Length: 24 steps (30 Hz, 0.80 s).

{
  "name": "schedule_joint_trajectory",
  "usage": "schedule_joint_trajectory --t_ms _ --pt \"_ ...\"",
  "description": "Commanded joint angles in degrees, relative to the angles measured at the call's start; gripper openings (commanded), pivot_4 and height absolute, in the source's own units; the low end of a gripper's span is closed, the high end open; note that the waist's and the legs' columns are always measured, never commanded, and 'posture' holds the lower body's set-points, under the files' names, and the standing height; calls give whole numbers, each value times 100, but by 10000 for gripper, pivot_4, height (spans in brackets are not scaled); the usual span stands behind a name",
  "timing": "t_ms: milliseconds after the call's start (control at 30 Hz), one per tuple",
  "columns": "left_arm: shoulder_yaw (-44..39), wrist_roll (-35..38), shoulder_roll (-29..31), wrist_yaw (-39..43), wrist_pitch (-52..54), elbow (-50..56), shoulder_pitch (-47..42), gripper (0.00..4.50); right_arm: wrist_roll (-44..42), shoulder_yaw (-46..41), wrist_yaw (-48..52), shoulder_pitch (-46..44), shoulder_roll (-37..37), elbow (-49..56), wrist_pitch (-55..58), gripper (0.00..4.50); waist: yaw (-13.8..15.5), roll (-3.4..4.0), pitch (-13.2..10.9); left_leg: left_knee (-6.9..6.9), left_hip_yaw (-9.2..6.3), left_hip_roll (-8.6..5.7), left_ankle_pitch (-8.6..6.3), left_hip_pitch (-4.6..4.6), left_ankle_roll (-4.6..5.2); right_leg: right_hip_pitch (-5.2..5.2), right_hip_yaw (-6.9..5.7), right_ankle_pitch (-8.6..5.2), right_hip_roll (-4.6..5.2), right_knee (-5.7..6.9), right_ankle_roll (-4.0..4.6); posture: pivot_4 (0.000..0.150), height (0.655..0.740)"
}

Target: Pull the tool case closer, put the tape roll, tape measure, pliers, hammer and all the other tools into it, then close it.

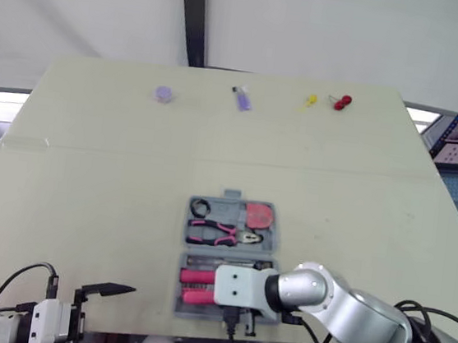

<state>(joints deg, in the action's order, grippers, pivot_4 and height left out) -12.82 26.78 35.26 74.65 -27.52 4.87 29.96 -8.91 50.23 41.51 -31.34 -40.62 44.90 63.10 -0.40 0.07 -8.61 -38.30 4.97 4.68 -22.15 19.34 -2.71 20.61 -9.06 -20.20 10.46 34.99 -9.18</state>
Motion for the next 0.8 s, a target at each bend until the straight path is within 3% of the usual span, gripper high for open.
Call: schedule_joint_trajectory --t_ms 33,800 --pt "28 -26 -14 -86 -93 1 13 45000 152 87 -59 -62 22 -11 -54 4303 2 -1 0 0 0 0 0 0 0 0 0 0 0 0 0 1500 7400" --pt "139 -128 27 -335 -48 67 32 45000 212 369 -96 -162 511 -331 67 4303 -9 -1 1 2 0 0 0 -1 0 0 0 0 0 0 0 1500 7400"
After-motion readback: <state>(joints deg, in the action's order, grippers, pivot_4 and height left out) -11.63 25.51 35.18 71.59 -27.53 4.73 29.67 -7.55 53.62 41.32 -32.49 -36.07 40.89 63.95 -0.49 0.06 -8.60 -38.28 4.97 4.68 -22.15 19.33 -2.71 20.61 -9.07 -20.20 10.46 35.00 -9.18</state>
